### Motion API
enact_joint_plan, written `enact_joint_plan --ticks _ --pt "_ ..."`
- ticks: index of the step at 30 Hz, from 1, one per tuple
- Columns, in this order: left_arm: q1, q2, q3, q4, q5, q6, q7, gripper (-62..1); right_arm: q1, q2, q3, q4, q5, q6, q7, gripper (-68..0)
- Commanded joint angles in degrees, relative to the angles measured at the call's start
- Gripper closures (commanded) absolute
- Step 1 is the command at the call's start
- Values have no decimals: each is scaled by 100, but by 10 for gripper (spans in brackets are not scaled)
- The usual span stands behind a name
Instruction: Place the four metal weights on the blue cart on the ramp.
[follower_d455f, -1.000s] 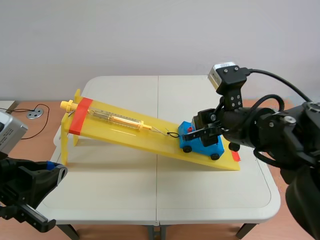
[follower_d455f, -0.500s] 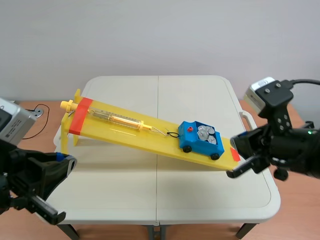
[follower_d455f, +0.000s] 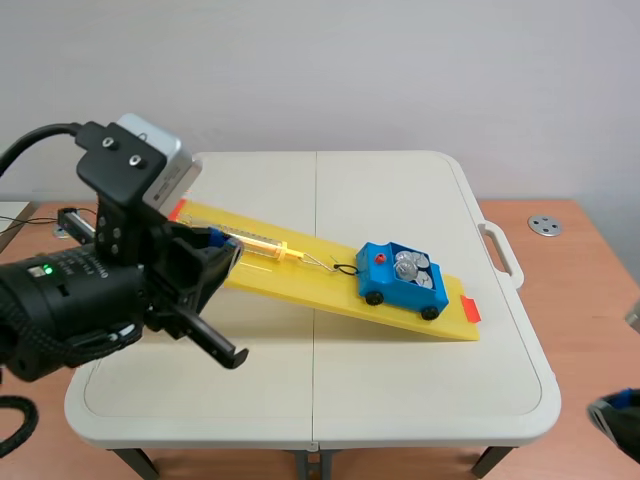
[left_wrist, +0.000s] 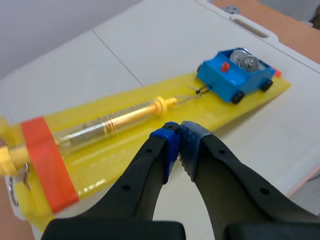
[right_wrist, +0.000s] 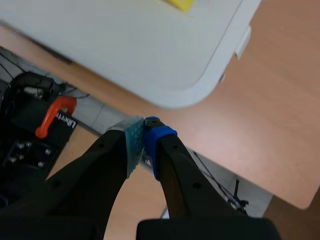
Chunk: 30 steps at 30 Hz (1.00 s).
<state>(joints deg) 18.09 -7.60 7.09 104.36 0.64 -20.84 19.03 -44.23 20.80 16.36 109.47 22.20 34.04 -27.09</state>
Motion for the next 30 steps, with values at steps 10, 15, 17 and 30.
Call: enact_joint_plan --ticks 10,15,17,30 --pt "-1102 317 291 -634 490 809 -767 -29 -955 234 787 588 402 337 706 -6" --pt "-1427 315 308 -1014 610 1025 -767 -29 -1023 234 870 588 402 354 721 -6" --pt "-1499 315 308 -1115 614 1123 -763 -29 -1021 234 872 588 402 354 728 -6" --pt "-1526 313 308 -1217 649 1132 -767 -29 -1019 234 872 588 402 354 730 -6"
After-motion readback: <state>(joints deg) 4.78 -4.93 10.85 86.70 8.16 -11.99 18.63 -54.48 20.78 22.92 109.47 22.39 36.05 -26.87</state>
